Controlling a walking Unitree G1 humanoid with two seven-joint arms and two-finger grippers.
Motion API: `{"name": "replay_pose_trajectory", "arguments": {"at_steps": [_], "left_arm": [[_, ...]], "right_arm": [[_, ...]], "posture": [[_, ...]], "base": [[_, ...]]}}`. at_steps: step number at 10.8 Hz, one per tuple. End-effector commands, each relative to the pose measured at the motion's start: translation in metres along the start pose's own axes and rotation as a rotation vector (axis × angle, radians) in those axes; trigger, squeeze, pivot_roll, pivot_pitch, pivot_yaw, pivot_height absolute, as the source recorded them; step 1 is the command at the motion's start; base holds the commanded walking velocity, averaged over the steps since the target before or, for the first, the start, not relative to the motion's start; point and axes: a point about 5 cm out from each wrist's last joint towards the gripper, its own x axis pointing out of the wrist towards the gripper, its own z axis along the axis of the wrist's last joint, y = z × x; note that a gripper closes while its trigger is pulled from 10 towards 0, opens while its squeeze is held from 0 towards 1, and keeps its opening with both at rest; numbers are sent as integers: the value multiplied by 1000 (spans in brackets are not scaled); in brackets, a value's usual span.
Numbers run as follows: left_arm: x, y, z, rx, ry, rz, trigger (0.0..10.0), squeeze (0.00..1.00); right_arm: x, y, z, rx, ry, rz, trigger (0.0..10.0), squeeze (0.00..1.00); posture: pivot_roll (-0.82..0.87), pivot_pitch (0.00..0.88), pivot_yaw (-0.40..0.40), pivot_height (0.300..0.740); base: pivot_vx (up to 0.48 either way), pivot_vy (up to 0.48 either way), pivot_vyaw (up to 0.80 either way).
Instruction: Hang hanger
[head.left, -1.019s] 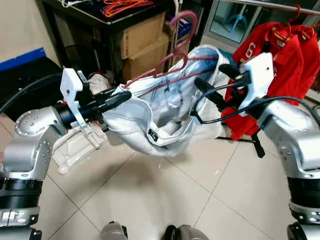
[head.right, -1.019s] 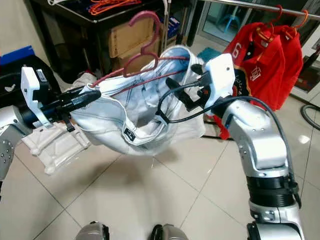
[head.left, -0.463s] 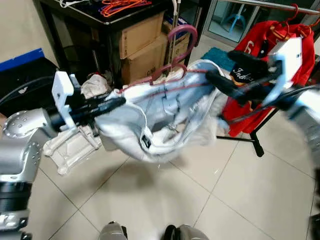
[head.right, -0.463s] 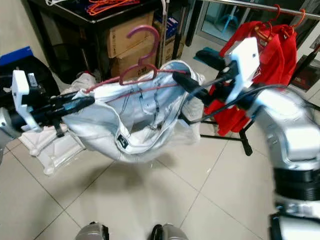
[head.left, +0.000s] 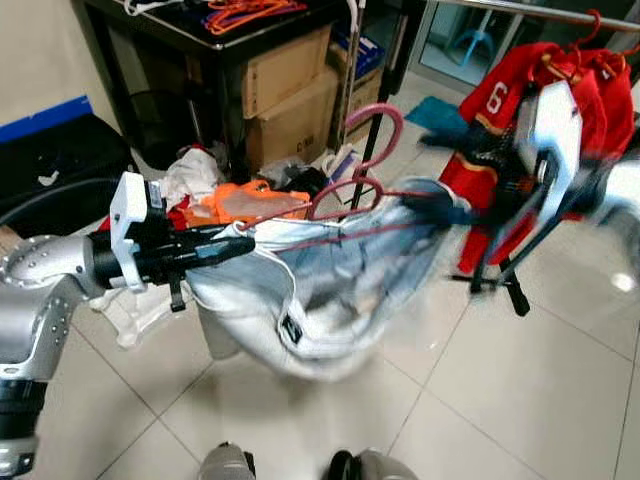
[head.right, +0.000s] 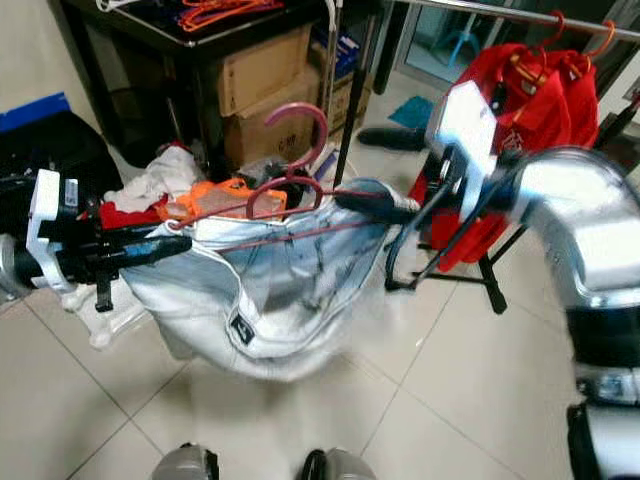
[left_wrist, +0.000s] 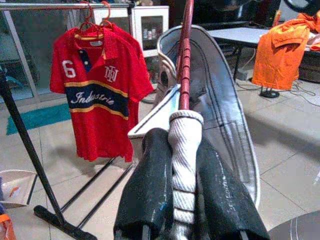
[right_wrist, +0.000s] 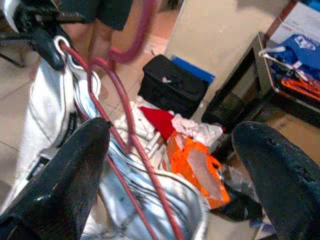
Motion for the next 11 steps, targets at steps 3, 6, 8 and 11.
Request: {"name": "replay_pose_trajectory", "arguments": {"at_steps": [3,6,8,11], "left_arm": [[-9,4,18,100,-65,40,10000,0],[-2,-2,24,136,-76,-13,10000,0],[0,-6,25,148,-70,-39,10000,0],[5,-10,24,155,-63,-59,10000,0]], "right_arm": [[-10,-15,3,-17,29,-8,10000,1000],[6,1,-8,35,81,217,10000,1000],[14,0,-10,11,104,229,10000,1000],[21,-5,-7,-29,121,210,10000,820]], "posture": [[13,69,-83,740],[16,72,-85,740],[20,75,-85,740],[19,78,-88,740]], "base": [[0,0,0],[0,0,0],[0,0,0],[0,0,0]]}}
